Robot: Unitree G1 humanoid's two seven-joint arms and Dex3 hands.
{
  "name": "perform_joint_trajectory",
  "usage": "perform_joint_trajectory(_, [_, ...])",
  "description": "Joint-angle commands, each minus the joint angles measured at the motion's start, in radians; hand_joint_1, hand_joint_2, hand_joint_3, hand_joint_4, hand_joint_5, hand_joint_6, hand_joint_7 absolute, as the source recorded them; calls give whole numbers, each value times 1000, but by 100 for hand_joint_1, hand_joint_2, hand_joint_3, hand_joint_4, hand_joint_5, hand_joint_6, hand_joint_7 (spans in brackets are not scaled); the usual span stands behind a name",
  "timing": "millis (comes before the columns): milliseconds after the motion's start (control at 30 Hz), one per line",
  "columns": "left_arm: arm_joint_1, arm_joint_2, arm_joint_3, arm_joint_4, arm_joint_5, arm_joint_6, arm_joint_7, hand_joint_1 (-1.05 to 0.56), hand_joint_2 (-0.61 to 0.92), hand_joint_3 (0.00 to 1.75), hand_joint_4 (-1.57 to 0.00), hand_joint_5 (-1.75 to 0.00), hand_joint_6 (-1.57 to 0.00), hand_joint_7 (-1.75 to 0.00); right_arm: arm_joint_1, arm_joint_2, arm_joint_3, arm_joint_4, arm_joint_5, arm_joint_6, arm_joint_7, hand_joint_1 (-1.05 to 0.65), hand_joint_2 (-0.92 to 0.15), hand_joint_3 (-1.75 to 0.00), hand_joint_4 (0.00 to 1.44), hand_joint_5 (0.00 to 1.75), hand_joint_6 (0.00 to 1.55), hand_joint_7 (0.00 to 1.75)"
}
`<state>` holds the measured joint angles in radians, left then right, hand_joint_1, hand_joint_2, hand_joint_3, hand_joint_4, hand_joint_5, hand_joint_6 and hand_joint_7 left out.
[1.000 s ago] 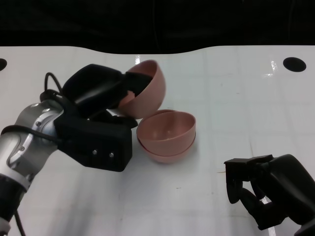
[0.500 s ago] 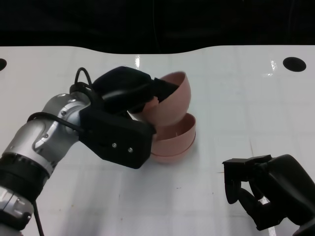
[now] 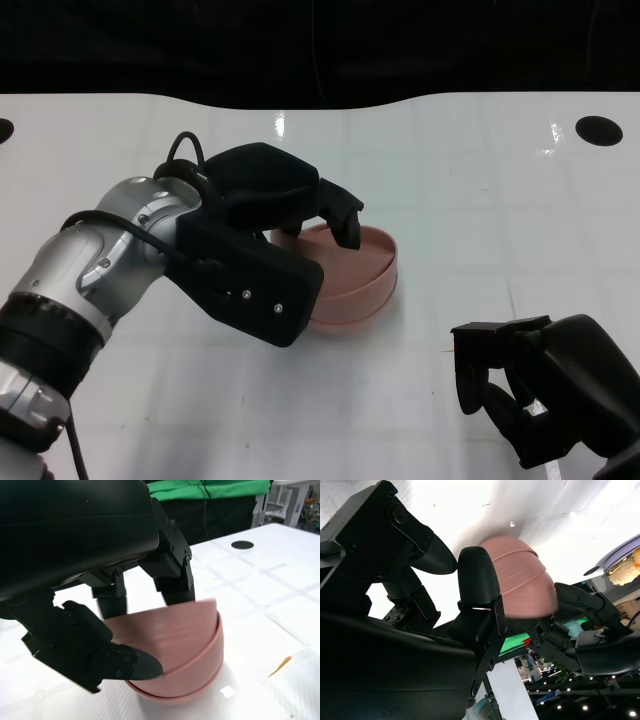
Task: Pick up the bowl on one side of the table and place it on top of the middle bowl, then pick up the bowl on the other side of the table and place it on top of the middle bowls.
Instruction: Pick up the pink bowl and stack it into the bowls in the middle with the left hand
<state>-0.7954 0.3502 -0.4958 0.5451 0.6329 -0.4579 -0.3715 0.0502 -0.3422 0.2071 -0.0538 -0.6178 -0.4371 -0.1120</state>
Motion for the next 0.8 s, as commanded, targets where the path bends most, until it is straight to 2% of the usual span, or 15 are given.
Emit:
perform_joint_trajectory(33, [-6, 23, -11, -42, 17, 37, -57, -74, 92, 21, -29, -28, -38, 0, 4, -10, -9, -4, 7, -5, -1, -9, -16, -159, 101, 175, 83, 162])
perform_joint_trajectory(100, [-4, 31, -13, -68, 12, 65, -107, -87, 92, 25, -23, -24, -30, 0, 2, -11, -11, 2, 10, -9, -2, -9, -16, -159, 101, 175, 83, 162])
perform_joint_trajectory(200, [5, 43, -6, -104, 1, 87, -150, -97, 92, 30, -18, -21, -25, 0, 1, -10, -10, 4, 11, -9, -2, -9, -16, -159, 100, 175, 83, 161])
perform_joint_trajectory(367, [56, 63, 36, -176, -31, 111, -134, -101, 92, 33, -12, -18, -22, 0, -1, -16, -15, 20, 14, -26, -9, -9, -16, -159, 100, 175, 82, 161])
perform_joint_trajectory(567, [151, 97, 125, -264, -78, 78, -57, -95, 92, 31, -10, -20, -20, 0, -3, -14, -20, 35, 21, -37, -7, -9, -16, -159, 100, 175, 82, 162])
perform_joint_trajectory(700, [267, 131, 224, -311, -165, -15, 26, -86, 92, 31, -12, -25, -20, -1, -4, -13, -19, 42, 23, -47, -12, -6, -15, -160, 100, 175, 83, 161])
perform_joint_trajectory(800, [364, 123, 295, -350, -236, -64, 88, -75, 92, 29, -17, -32, -25, -3, -7, -15, -20, 49, 20, -55, -16, -6, -15, -160, 101, 175, 83, 161])
